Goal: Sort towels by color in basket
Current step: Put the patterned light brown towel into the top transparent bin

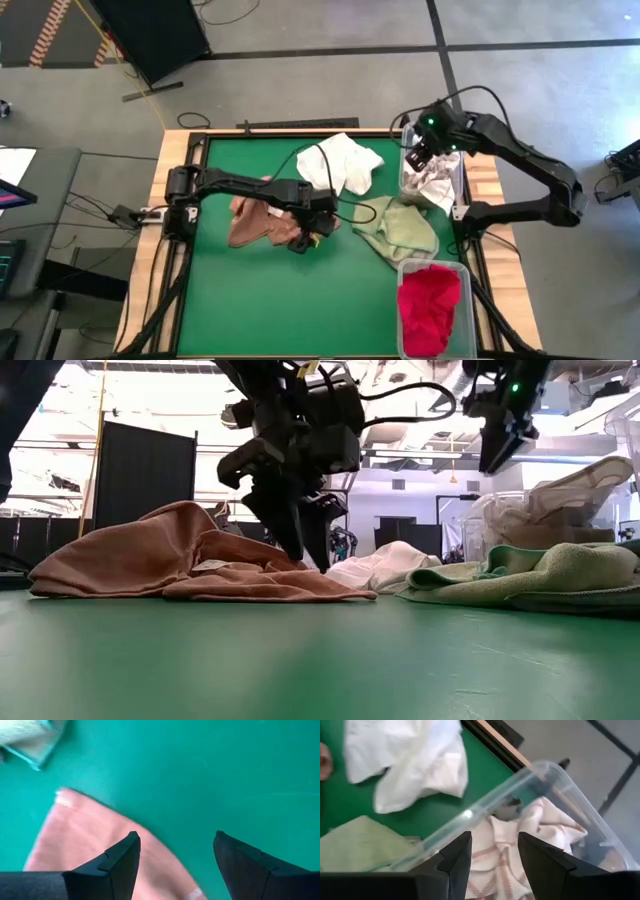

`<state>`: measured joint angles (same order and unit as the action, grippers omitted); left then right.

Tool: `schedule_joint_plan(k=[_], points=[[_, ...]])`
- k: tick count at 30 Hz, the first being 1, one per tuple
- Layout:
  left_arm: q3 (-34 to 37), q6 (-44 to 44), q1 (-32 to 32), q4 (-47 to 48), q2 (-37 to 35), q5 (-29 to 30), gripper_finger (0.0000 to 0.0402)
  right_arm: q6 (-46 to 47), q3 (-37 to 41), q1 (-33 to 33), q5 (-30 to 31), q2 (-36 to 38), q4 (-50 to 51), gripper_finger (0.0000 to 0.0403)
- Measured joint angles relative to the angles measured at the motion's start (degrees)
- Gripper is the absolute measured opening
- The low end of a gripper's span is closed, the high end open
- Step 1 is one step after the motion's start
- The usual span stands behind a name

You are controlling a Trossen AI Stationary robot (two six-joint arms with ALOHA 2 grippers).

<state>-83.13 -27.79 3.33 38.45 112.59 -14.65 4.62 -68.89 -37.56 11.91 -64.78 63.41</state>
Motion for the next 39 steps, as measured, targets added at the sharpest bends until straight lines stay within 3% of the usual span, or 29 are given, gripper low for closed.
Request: schedule_joint_plan(k=[8, 20, 30, 39], points=[[0.0, 0.3, 2.2, -1.5, -4.8, 2.9, 0.0240, 2.1, -0.5, 9.4, 0.0, 3.1, -0.1, 0.0201], [1.0, 3.6, 8.0, 0.3, -12.4, 9.8, 0.0240, 8.6, -0.5, 29.4, -0.1, 3.7, -0.1, 0.0201], [14.8, 7.4, 12.6, -6.1, -23.7, 10.7, 0.0240, 13.0, -0.1, 42.2, 0.0, 3.5, -3.4, 0.0201], [27.2, 13.7, 12.8, -9.6, -33.0, 9.2, 0.0240, 13.0, -0.1, 48.1, 0.2, -0.2, -6.5, 0.0201]])
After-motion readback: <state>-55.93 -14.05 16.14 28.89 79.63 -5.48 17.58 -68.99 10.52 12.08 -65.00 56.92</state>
